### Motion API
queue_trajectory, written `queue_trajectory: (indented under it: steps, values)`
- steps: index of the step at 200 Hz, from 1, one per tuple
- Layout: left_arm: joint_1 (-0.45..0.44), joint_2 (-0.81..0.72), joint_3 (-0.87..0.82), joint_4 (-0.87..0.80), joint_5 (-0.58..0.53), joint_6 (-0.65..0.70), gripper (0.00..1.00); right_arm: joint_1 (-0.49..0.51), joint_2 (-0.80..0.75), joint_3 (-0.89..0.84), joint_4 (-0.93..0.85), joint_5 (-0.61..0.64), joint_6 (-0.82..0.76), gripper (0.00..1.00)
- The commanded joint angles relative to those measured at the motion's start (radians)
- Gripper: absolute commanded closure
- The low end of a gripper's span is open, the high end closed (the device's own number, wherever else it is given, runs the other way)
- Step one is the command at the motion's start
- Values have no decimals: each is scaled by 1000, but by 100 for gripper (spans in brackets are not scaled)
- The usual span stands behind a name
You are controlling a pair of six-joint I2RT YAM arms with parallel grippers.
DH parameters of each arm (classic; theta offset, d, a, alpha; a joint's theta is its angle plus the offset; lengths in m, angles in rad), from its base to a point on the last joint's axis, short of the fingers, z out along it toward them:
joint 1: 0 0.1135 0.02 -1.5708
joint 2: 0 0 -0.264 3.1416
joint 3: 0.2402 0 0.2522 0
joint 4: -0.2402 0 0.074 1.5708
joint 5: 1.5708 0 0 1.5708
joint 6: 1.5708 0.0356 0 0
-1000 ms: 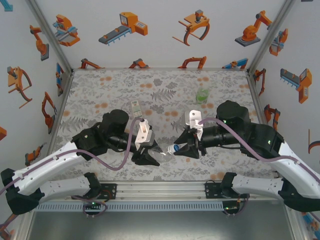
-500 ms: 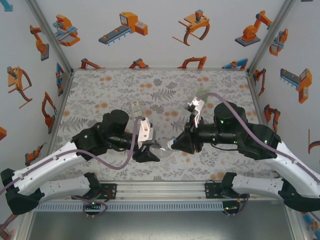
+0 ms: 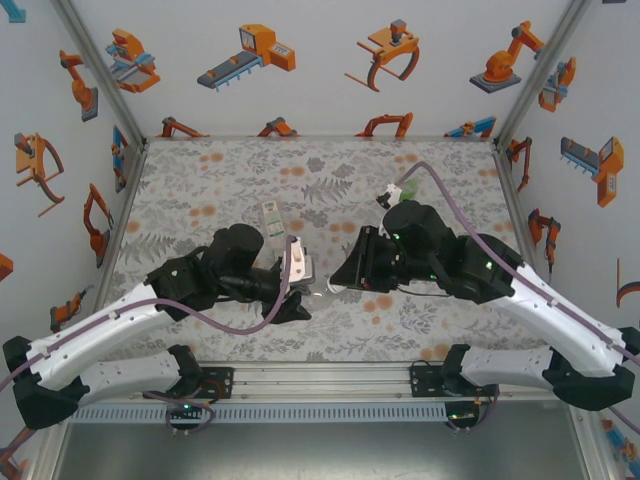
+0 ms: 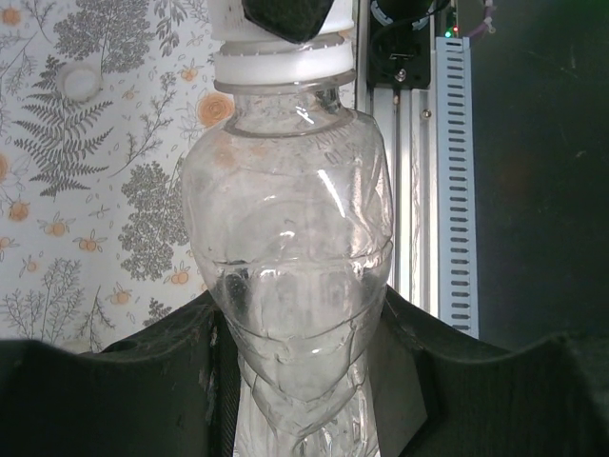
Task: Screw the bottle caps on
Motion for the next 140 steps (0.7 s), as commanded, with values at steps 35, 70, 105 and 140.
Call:
queue_trajectory:
  steps: [35,70,105,140]
  values:
    - [-10,7,16,137,66,20,100,6,29,71,-12,45,-82,56]
    - [-9,13,16,137,81,19,100,7,7,75,18,60,-214,46]
    - [-10,13,16,137,89,20,100,6,-24,59,88,39,-361,44]
    - [-9,12,16,136,123,22,100,6,-77,70,135,-34,-592,41]
